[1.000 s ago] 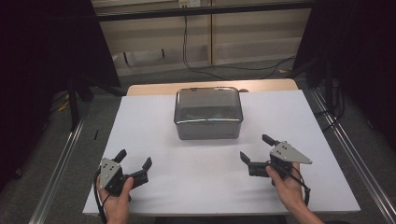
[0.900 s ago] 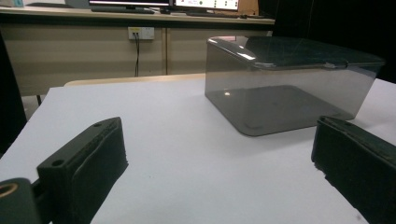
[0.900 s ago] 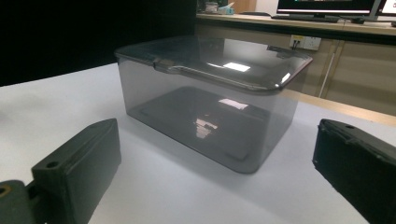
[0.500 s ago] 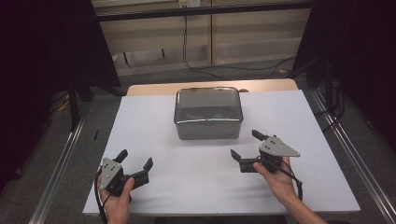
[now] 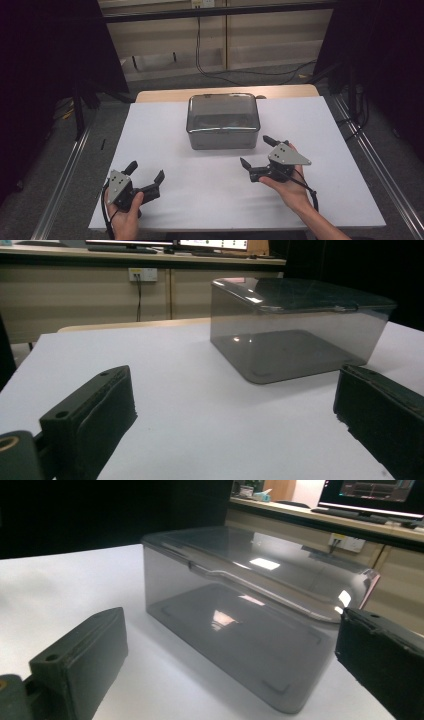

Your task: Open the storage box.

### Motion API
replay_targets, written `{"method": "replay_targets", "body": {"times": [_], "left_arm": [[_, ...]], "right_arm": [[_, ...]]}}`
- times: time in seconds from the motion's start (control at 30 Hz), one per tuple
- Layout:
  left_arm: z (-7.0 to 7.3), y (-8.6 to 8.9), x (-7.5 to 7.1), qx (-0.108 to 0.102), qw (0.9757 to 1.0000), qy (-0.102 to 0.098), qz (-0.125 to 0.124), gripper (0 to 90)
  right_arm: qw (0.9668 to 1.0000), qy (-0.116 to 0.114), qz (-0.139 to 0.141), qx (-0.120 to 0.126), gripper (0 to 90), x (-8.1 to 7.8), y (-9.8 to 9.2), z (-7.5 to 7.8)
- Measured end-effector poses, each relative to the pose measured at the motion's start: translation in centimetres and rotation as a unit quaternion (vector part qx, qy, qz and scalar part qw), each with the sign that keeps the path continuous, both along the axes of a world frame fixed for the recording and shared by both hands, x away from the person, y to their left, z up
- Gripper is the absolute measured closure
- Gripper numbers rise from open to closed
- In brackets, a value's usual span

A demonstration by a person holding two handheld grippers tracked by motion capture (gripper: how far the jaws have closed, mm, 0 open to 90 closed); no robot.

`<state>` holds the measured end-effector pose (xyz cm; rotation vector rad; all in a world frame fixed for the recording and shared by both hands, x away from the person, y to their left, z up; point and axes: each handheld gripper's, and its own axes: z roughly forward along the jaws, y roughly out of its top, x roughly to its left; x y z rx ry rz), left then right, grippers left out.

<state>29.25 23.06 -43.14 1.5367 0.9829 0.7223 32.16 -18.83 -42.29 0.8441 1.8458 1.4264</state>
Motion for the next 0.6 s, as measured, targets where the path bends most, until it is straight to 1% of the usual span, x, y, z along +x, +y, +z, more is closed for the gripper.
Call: {"method": "replay_targets", "body": {"times": [0.07, 0.1, 0.2, 0.23, 0.27, 0.3, 0.33, 0.47, 0.6], "left_arm": [[0.0, 0.0, 0.0, 0.002, 1.0000, -0.001, -0.002, 3.0], [0.0, -0.1, 0.0, 0.007, 1.0000, -0.001, -0.005, 3.0], [0.1, -0.2, 0.0, 0.004, 1.0000, -0.002, -0.003, 2.9], [0.1, -0.2, 0.0, 0.004, 1.0000, -0.002, -0.003, 2.9], [0.0, -0.2, 0.1, 0.002, 1.0000, 0.004, -0.001, 2.9], [0.1, -0.2, 0.1, 0.001, 1.0000, 0.006, -0.002, 2.9], [0.0, -0.2, 0.2, -0.002, 1.0000, 0.006, -0.001, 2.9], [0.0, -0.1, 0.3, -0.003, 1.0000, 0.009, 0.000, 2.9], [0.0, 0.0, 0.2, -0.002, 1.0000, 0.009, 0.002, 2.9]], "right_arm": [[1.0000, -0.003, 0.001, -0.002, 0.5, 0.1, 0.1, 0.0], [1.0000, -0.002, 0.003, -0.001, 0.8, 0.2, 0.2, 0.1], [1.0000, -0.007, 0.005, -0.003, 1.2, 0.6, 0.7, 0.2], [1.0000, -0.006, 0.005, -0.006, 1.2, 0.7, 0.8, 0.2], [0.9999, -0.008, 0.003, -0.008, 1.2, 0.8, 0.9, 0.3], [0.9999, -0.011, 0.003, -0.010, 1.2, 0.9, 1.0, 0.3], [0.9999, -0.012, 0.003, -0.010, 1.3, 1.0, 1.1, 0.4], [0.9998, -0.016, 0.010, -0.010, 0.9, 1.6, 1.2, 0.9], [0.9995, -0.016, 0.011, -0.024, 1.2, 2.3, 1.7, 1.0]]}}
